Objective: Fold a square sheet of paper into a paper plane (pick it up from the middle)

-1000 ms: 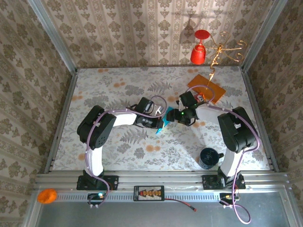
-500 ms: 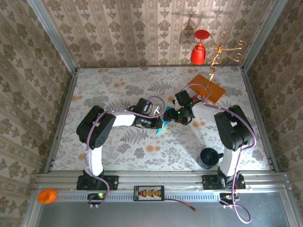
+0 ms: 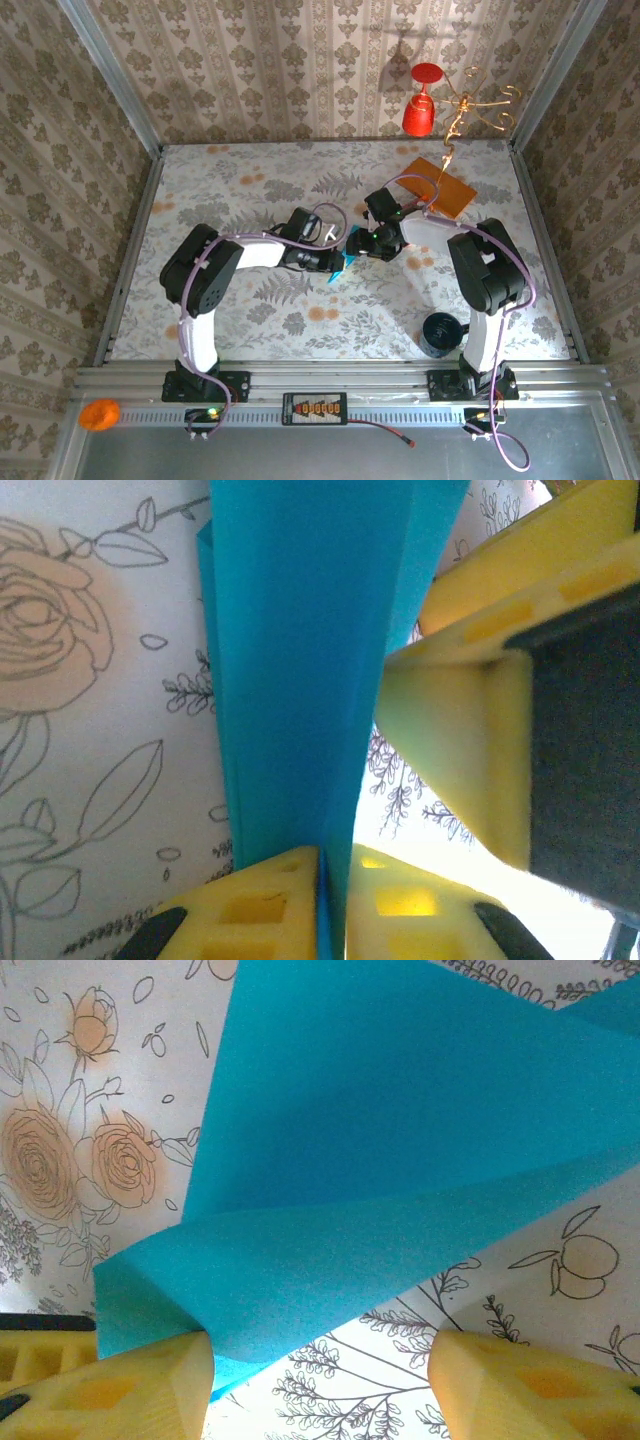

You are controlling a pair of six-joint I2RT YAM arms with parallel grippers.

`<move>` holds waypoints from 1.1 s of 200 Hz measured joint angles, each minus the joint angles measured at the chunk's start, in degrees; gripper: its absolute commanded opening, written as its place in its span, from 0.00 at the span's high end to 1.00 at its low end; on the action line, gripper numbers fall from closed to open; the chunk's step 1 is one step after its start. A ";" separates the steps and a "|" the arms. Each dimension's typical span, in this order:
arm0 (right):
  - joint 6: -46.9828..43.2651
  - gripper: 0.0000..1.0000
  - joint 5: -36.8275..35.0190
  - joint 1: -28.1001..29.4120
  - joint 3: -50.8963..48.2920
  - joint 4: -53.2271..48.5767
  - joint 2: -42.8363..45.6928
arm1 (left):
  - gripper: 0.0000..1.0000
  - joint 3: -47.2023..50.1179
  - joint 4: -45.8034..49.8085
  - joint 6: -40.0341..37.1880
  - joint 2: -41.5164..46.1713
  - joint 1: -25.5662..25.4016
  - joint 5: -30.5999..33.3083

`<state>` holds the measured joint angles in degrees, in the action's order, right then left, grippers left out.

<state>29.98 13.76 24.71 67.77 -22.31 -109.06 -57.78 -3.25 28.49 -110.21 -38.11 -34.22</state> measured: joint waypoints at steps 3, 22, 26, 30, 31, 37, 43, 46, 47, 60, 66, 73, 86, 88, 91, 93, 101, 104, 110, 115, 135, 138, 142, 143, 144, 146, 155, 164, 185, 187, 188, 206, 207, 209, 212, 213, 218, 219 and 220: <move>0.11 0.38 -0.09 0.00 0.13 -0.15 -0.09 | 0.82 0.17 0.04 0.00 0.24 0.02 0.11; 0.31 0.38 -0.26 0.02 0.92 -1.03 -0.59 | 0.77 1.49 0.24 0.00 1.99 0.00 0.81; 0.39 0.38 -0.28 0.02 1.03 -1.18 -0.63 | 0.77 1.75 0.24 0.07 2.32 0.00 1.05; 0.42 0.38 -0.31 0.04 1.11 -1.29 -0.70 | 0.77 2.08 0.31 0.04 2.84 0.00 1.29; 0.42 0.38 -0.31 0.04 1.16 -1.33 -0.72 | 0.77 2.21 0.28 0.04 2.99 0.00 1.38; 0.42 0.38 -0.33 0.04 1.27 -1.53 -0.79 | 0.77 2.67 0.31 0.04 3.67 0.00 1.73; 0.44 0.38 -0.33 0.04 1.40 -1.70 -0.85 | 0.76 3.10 0.37 0.02 4.46 -0.02 2.14; 0.44 0.38 -0.33 0.04 1.46 -1.75 -0.90 | 0.76 3.30 0.42 0.04 4.79 -0.02 2.36; 0.44 0.38 -0.31 0.04 1.49 -1.77 -0.92 | 0.76 3.34 0.42 0.04 4.87 -0.02 2.40; 0.44 0.38 -0.33 0.04 1.62 -1.97 -0.96 | 0.76 3.91 0.46 0.04 5.88 -0.04 3.21; 0.44 0.38 -0.33 0.04 1.62 -1.97 -0.96 | 0.76 4.07 0.42 0.04 6.10 -0.04 3.54; 0.44 0.39 -0.33 0.04 1.62 -1.97 -1.01 | 0.76 4.20 0.48 0.04 6.14 -0.04 3.89; 0.44 0.38 -0.33 0.04 1.62 -1.99 -1.05 | 0.77 4.52 0.52 0.04 6.14 -0.04 4.39; 0.44 0.38 -0.33 0.04 1.64 -1.99 -1.05 | 0.77 4.57 0.59 0.04 6.14 -0.04 4.48; 0.44 0.38 -0.33 0.04 1.64 -1.99 -1.05 | 0.78 4.59 0.68 0.04 6.14 -0.04 4.50; 0.44 0.38 -0.33 0.04 1.64 -1.99 -1.05 | 0.78 4.63 0.72 0.04 6.14 -0.04 4.55; 0.44 0.38 -0.33 0.04 1.62 -1.99 -1.05 | 0.79 4.74 0.79 0.04 6.14 -0.04 4.74; 0.44 0.39 -0.33 0.04 1.64 -1.99 -1.05 | 0.80 4.76 0.85 0.04 6.14 -0.04 4.85; 0.44 0.38 -0.33 0.04 1.64 -1.99 -1.05 | 0.81 4.79 1.01 0.09 6.14 -0.04 4.96; 0.44 0.39 -0.33 0.04 1.62 -1.99 -1.07 | 0.82 4.79 1.07 0.04 6.14 -0.07 5.01; 0.44 0.38 -0.33 0.04 1.64 -1.99 -1.07 | 0.84 4.79 1.25 0.04 6.14 -0.11 5.14; 0.44 0.39 -0.31 0.04 1.64 -1.99 -1.07 | 0.84 4.79 1.25 0.04 6.12 -0.11 5.14; 0.44 0.39 -0.31 0.04 1.64 -1.99 -1.07 | 0.85 4.79 1.27 0.04 6.12 -0.11 5.14; 0.44 0.38 -0.33 0.04 1.64 -1.99 -1.07 | 0.85 4.79 1.27 0.04 6.12 -0.11 5.14; 0.44 0.38 -0.33 0.04 1.64 -1.99 -1.07 | 0.85 4.79 1.27 0.04 6.12 -0.13 5.14; 0.44 0.39 -0.31 0.04 1.64 -1.99 -1.09 | 0.85 4.79 1.27 0.04 6.12 -0.13 5.14; 0.44 0.38 -0.33 0.04 1.64 -2.01 -1.11 | 0.86 4.79 1.27 0.04 6.12 -0.15 5.14; 0.44 0.39 -0.33 0.04 1.68 -2.05 -1.16 | 0.86 4.79 1.27 0.04 6.08 -0.22 5.14; 0.44 0.40 -0.37 0.04 2.05 -2.47 -1.38 | 0.87 4.79 1.33 0.04 5.97 -0.57 5.16; 0.44 0.40 -0.39 0.04 2.08 -2.51 -1.40 | 0.87 4.79 1.33 0.04 5.97 -0.61 5.16; 0.44 0.40 -0.42 0.04 2.08 -2.54 -1.40 | 0.87 4.79 1.33 0.04 5.97 -0.61 5.16; 0.44 0.41 -0.68 0.02 2.47 -3.08 -1.68 | 0.88 4.79 1.42 0.04 5.90 -0.92 5.18; 0.44 0.41 -0.70 0.02 2.49 -3.13 -1.68 | 0.88 4.79 1.44 0.04 5.90 -0.92 5.20; 0.44 0.41 -0.74 0.04 2.54 -3.19 -1.70 | 0.88 4.79 1.46 0.04 5.90 -0.92 5.20; 0.44 0.41 -0.76 0.04 2.58 -3.23 -1.70 | 0.88 4.79 1.51 0.04 5.86 -0.92 5.20; 0.44 0.41 -0.79 0.04 2.58 -3.23 -1.73 | 0.88 4.79 1.51 0.04 5.86 -0.92 5.22; 0.44 0.41 -0.79 0.04 2.64 -3.30 -1.79 | 0.88 4.79 1.51 0.04 5.79 -1.03 5.27; 0.44 0.41 -0.79 0.04 2.67 -3.32 -1.81 | 0.88 4.79 1.53 0.04 5.79 -1.05 5.29; 0.44 0.41 -0.79 0.04 2.67 -3.34 -1.81 | 0.88 4.79 1.53 0.04 5.79 -1.09 5.31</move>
<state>30.41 12.97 24.75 70.43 -25.65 -110.87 -52.99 -1.72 28.53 -104.42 -39.20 -28.91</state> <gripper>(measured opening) 0.586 0.124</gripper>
